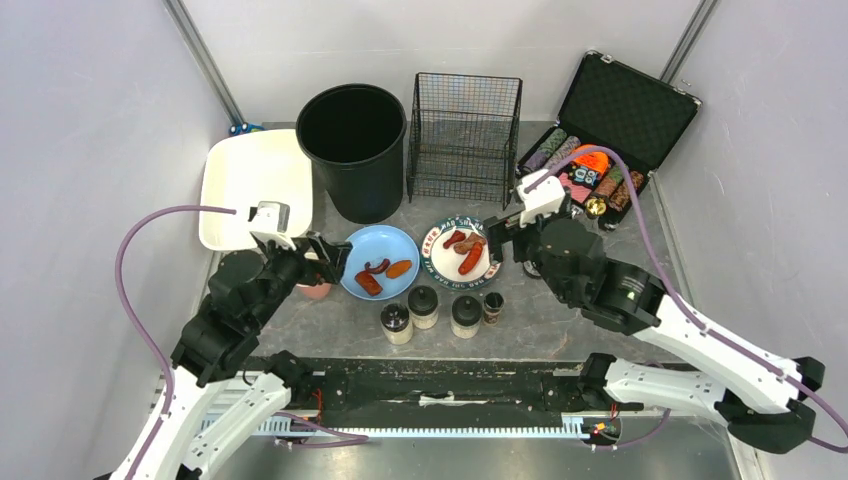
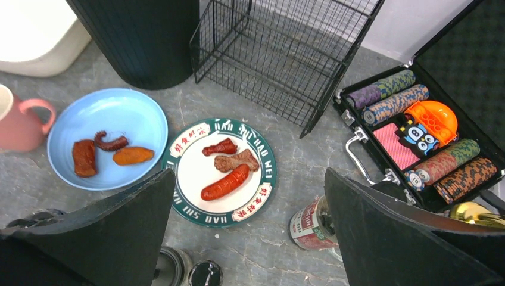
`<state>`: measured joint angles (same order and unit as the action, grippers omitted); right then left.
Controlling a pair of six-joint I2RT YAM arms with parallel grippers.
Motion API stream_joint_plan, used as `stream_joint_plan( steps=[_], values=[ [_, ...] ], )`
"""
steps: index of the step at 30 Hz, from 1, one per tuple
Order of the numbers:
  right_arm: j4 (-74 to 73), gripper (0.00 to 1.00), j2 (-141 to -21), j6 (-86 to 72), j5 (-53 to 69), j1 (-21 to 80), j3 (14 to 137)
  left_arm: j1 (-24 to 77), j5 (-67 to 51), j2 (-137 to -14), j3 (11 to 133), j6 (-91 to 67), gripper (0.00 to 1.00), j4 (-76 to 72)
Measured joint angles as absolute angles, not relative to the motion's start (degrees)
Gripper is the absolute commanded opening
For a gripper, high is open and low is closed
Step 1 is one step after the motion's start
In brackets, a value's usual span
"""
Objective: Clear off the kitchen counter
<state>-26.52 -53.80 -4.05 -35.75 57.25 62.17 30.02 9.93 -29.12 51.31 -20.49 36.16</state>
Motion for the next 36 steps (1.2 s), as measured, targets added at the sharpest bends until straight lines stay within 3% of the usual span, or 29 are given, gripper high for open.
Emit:
stream_joint_plan(
  steps=[7,25,36],
  values=[
    [-26.2,0.98,-49.8,-4.3,-37.1,57.2,61.6,30.0,5.9,-26.6,48.2,-17.4,0.92,33.1],
    [-38.4,0.99,-43.0,-10.7,-56.1,57.1,59.0,30.0,7.0,-25.2,47.2,-15.1,0.86,32.9],
    [-42.2,0.92,-40.6,-14.5,-60.2,51.6,57.8,30.0,6.9,-24.9,47.1,-15.1,0.86,32.9]
  ],
)
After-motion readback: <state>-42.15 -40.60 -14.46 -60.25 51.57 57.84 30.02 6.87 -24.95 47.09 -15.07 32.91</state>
